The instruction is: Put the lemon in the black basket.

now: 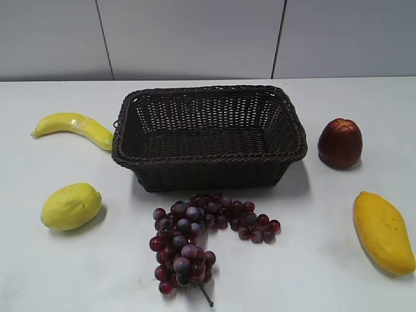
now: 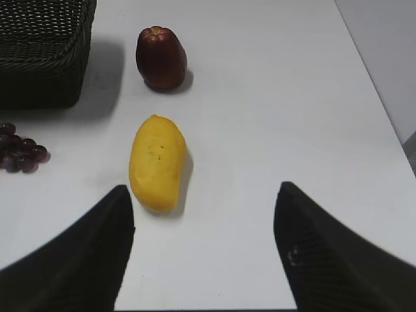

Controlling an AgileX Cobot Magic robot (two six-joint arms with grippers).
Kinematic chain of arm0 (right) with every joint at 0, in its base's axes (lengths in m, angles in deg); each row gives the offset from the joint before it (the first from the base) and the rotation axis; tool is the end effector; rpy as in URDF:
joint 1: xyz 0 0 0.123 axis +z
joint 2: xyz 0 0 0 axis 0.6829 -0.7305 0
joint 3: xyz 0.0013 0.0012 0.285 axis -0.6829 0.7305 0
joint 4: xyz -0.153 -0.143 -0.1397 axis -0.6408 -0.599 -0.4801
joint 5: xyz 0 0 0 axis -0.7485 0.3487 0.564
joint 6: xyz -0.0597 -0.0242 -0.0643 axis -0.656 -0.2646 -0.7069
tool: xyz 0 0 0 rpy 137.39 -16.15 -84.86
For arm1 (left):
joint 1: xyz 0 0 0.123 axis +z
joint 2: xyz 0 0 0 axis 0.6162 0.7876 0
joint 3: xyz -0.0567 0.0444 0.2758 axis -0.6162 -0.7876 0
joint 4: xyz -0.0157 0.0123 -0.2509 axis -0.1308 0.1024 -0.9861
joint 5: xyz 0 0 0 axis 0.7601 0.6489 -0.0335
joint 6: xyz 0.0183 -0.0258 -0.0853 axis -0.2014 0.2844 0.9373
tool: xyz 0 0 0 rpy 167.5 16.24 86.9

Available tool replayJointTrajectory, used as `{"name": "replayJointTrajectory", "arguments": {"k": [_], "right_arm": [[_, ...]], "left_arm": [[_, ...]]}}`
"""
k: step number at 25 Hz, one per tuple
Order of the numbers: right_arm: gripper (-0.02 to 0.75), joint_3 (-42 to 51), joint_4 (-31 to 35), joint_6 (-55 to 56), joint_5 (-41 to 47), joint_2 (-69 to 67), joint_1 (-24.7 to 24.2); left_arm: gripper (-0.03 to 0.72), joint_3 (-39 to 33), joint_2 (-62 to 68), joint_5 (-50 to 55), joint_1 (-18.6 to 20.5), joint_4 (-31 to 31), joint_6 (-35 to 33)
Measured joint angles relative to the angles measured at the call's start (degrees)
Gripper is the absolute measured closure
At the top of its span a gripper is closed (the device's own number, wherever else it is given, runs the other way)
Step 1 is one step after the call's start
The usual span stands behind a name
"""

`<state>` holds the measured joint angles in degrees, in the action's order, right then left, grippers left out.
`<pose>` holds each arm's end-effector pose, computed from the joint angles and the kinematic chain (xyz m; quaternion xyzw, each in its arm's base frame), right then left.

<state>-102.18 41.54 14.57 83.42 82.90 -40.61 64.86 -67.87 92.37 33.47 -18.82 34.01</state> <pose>-0.0049 0.0019 0.2772 -0.0141 0.8493 0.0275 0.5270 -0.0068 -0.0095 0.2714 0.0986 0.8566 -0.0470 0.5043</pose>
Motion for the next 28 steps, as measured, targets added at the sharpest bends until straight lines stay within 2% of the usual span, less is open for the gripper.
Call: {"name": "replayJointTrajectory", "arguments": {"k": [23, 25, 28], "right_arm": [[0.185, 0.0, 0.0, 0.0, 0.0, 0.0, 0.0], [0.185, 0.0, 0.0, 0.0, 0.0, 0.0, 0.0], [0.185, 0.0, 0.0, 0.0, 0.0, 0.0, 0.0]], "left_arm": [[0.209, 0.0, 0.0, 0.0, 0.0, 0.1, 0.0], [0.181, 0.0, 0.0, -0.1, 0.0, 0.1, 0.0], [0.064, 0.7, 0.7, -2.3, 0.0, 0.1, 0.0]]}}
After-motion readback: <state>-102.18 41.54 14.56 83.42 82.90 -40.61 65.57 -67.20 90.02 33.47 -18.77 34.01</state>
